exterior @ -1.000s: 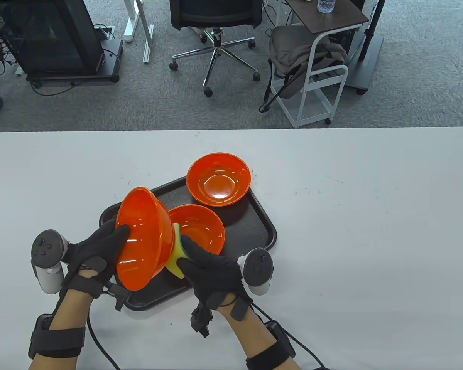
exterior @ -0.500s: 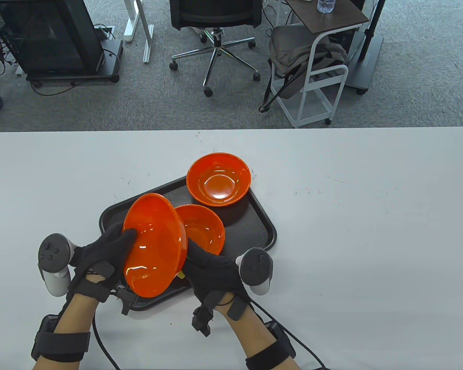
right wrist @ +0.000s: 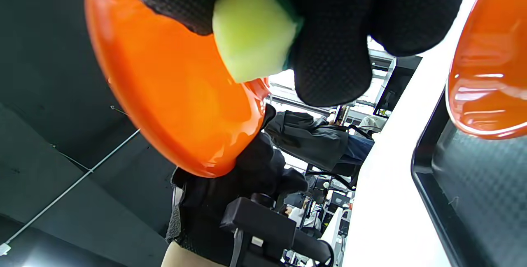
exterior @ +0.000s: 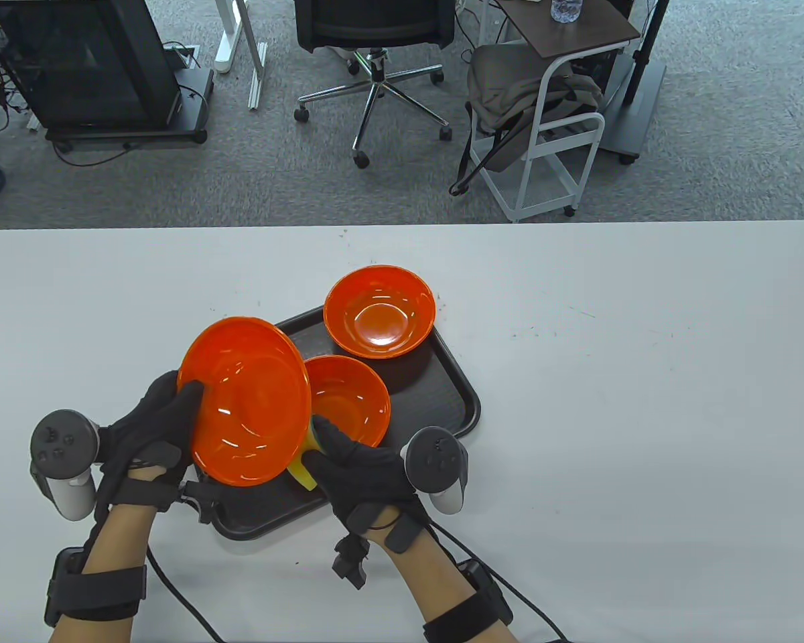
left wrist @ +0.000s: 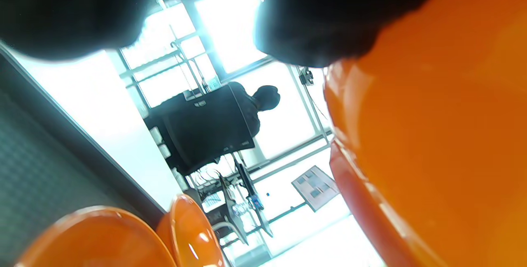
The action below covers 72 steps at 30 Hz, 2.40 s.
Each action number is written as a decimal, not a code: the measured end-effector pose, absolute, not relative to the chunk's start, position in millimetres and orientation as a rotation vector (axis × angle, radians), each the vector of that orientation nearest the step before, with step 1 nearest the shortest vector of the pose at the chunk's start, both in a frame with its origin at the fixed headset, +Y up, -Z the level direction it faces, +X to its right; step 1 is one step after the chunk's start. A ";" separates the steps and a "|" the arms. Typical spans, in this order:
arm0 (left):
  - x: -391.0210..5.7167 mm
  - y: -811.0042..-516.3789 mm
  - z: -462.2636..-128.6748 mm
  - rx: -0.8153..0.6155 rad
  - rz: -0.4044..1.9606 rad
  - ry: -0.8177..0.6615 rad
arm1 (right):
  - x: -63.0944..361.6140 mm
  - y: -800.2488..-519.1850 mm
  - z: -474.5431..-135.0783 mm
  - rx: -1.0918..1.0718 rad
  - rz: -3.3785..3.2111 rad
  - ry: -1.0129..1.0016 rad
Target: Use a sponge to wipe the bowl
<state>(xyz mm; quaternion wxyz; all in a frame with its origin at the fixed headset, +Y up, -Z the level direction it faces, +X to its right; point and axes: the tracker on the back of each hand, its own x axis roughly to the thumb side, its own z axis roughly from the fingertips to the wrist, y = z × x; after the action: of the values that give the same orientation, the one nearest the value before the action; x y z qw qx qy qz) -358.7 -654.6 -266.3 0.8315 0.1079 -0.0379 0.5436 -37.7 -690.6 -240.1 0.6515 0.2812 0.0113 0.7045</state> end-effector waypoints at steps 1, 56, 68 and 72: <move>-362.4 -654.8 -266.4 0.245 1.128 -0.056 | -37.3 -690.4 -240.2 0.639 1.604 0.022; -477.0 -775.2 -263.9 0.186 1.285 0.842 | 6.1 -680.9 -251.5 0.644 1.701 -0.146; -477.1 -787.3 -264.5 0.142 1.329 0.878 | 6.5 -681.1 -251.3 0.647 1.696 -0.151; -476.0 -785.0 -264.2 0.087 1.327 0.869 | 6.0 -681.3 -251.1 0.651 1.698 -0.148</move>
<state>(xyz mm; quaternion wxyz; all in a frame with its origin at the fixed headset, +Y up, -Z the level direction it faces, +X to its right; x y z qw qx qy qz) -476.0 -785.0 -264.2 0.7006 0.0391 0.3904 0.5959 6.0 -681.3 -251.1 0.6120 0.2823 -0.0643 0.7359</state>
